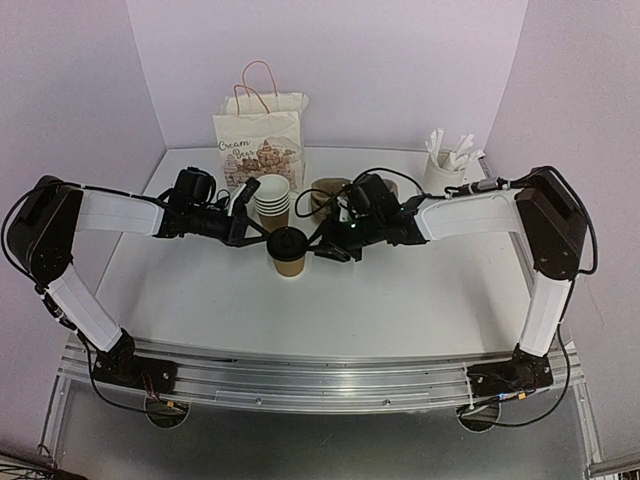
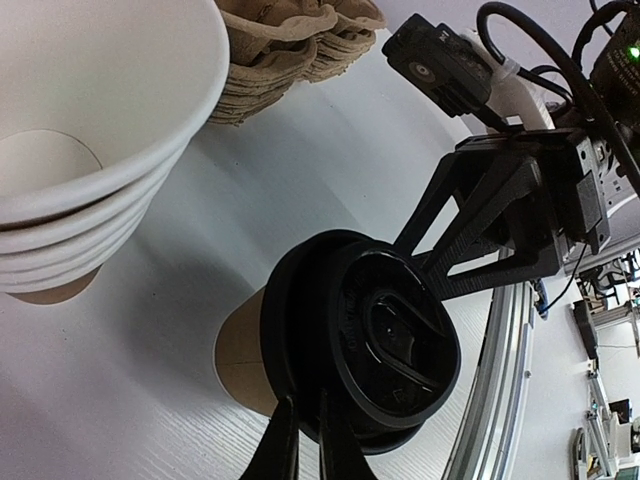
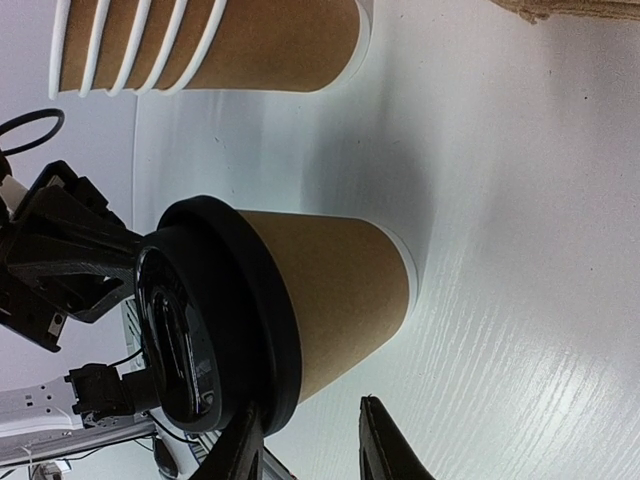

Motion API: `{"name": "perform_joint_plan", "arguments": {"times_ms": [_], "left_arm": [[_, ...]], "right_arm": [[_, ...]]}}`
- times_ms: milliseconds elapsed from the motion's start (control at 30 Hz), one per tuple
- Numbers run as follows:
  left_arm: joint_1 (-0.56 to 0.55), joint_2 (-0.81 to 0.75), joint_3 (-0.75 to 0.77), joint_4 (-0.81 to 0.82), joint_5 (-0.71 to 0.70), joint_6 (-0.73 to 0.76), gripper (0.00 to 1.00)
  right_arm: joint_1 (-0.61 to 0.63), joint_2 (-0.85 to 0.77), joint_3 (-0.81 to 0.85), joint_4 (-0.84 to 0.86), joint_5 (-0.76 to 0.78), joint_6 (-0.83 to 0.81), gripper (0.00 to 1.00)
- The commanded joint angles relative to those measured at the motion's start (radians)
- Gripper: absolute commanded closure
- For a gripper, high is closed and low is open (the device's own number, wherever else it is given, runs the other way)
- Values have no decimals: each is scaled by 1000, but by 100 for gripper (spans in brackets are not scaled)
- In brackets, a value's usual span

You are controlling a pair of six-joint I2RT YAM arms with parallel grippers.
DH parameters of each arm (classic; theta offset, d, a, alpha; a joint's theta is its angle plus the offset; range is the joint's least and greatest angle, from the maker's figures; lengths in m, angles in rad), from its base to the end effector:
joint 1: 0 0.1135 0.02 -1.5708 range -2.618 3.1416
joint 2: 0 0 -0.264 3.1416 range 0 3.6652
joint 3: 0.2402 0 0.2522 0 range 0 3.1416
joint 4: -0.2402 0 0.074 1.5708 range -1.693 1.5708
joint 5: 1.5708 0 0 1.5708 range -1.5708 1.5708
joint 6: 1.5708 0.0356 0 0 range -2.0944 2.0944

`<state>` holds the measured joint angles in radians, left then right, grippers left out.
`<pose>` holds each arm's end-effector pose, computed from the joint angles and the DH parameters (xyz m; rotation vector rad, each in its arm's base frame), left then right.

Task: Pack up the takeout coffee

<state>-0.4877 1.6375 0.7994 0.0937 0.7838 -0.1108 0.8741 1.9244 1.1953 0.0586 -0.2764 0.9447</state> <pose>0.2700 -0.1717 0.1677 0.8413 2.1838 -1.2070 0.2613 0.3275 0.1755 -0.0809 2.5427 1.1848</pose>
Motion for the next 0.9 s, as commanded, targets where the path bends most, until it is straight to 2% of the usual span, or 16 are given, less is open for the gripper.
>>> {"name": "perform_joint_plan", "arguments": {"times_ms": [0, 200, 500, 667, 767, 867], "left_arm": [[-24, 65, -18, -165, -22, 52, 94], [-37, 80, -52, -182, 28, 125, 99], [-74, 104, -127, -54, 0, 120, 100], [-57, 74, -23, -172, -22, 88, 100], [-53, 49, 33, -228, 24, 101, 93], [-45, 13, 56, -247, 12, 109, 87]], "right_arm": [[28, 25, 13, -14, 29, -1, 70], [39, 45, -8, -13, 34, 11, 70], [44, 44, -52, -14, 35, 20, 70], [45, 40, 31, -35, 6, -65, 67], [44, 40, 71, -34, 9, -94, 66], [43, 22, 69, -34, 28, -100, 66]]}}
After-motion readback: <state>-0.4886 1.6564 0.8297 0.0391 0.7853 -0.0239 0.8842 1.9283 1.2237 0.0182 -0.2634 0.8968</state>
